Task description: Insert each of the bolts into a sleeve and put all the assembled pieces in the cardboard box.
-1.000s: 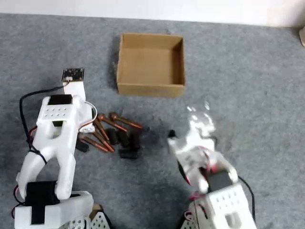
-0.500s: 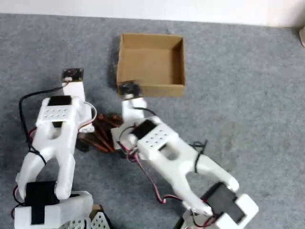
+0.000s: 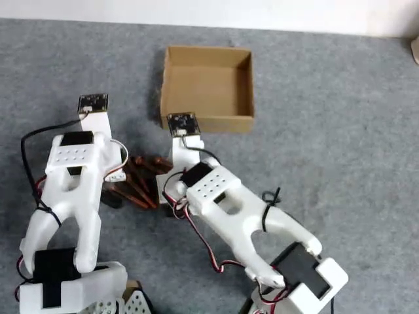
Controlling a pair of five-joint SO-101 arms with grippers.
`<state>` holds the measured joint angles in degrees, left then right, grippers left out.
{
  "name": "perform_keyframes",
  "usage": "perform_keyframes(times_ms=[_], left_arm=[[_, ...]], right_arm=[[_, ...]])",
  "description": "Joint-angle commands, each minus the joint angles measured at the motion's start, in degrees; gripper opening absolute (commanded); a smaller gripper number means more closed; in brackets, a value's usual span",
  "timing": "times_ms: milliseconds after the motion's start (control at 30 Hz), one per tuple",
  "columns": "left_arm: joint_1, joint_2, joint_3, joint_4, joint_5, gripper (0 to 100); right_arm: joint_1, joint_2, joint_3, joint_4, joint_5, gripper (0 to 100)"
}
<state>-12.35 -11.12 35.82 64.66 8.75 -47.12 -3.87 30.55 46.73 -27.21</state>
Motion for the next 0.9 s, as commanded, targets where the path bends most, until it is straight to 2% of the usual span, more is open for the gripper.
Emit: perform_keyframes(times_ms=[0,333,500,667,867], left_arm=[[-0.75,-2.07,-0.31,-0.88,-0.26,1],[-0.48,-1.71,-0.57,-0.97,-0.26,1],[-0.48,-1.71,-0.57,-0.97,-0.26,1],[-0.48,-1.71,-0.48,-0.97,-0.26,1],[-0.48,-1.71,-0.4,-0.97,-0.26,1]], right_arm=[[1.45,-0.4,0.04,-1.45,-0.7,22.6],[2.33,-0.31,1.45,-1.89,-0.79,22.6],[2.33,-0.31,6.37,-9.89,-0.88,22.4],[2.33,-0.31,8.13,-10.33,-6.59,22.4],[2.33,-0.22,8.13,-10.42,-7.21,22.4]])
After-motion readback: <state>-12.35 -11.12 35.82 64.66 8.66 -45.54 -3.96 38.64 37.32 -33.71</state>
